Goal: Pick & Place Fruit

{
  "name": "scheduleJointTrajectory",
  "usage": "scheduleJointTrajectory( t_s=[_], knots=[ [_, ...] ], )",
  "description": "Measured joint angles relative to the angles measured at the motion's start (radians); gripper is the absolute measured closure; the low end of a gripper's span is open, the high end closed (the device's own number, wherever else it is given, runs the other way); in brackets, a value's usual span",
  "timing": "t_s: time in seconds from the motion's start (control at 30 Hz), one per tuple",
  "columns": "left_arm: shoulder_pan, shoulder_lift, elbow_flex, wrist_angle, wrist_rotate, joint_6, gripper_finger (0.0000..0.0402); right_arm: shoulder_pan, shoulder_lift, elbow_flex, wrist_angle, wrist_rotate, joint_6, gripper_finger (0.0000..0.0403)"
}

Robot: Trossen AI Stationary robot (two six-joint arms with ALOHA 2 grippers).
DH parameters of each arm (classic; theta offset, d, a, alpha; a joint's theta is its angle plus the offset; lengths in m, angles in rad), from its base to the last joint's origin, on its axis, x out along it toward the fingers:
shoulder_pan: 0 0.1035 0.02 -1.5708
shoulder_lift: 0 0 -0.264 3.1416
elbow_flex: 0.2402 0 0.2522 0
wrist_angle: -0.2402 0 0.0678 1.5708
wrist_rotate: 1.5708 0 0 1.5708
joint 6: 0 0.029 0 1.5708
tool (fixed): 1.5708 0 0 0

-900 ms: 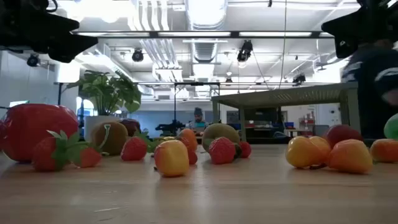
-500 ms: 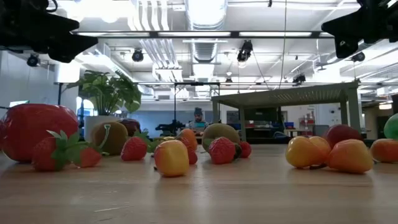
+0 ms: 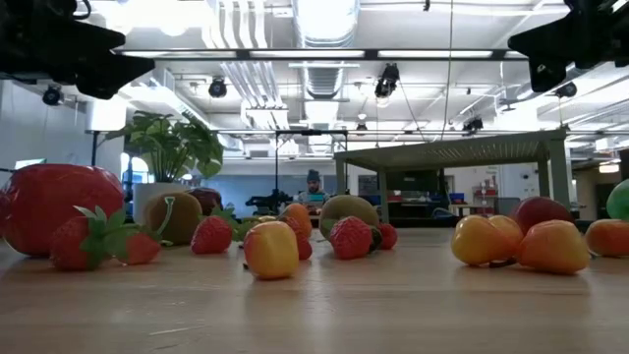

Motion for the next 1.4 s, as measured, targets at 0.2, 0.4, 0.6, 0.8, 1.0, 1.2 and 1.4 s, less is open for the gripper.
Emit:
scheduleJointTrajectory(
  t_s=[0.2,0.4,0.6,0.8,1.0,1.2,1.4],
  knots=[
    [0.0,0.0,0.0,0.0,0.0,0.0,0.0046,0.0,0.002,0.0,0.041,0.028,-0.133,0.0394],
    [0.0,0.0,0.0,0.0,0.0,0.0,0.0046,0.0,0.02,0.0,0.265,0.039,-0.225,0.0394],
    [0.0,0.0,0.0,0.0,0.0,0.0,0.0046,-0.001,0.046,0.0,0.365,0.043,-0.092,0.0394],
    [0.0,0.0,0.0,0.0,0.0,0.0,0.0046,-0.001,0.111,0.0,0.359,0.044,-0.048,0.0394],
    [0.0,0.0,0.0,0.0,0.0,0.0,0.0046,0.0,0.179,0.0,0.316,0.044,-0.007,0.0394],
    [0.0,0.0,0.0,0.0,0.0,0.0,0.0046,0.0,0.236,0.0,0.302,0.046,0.037,0.0394],
    [0.0,0.0,0.0,0.0,0.0,0.0,0.0046,-0.001,0.297,0.0,0.291,0.07,0.109,0.0394]
  ],
)
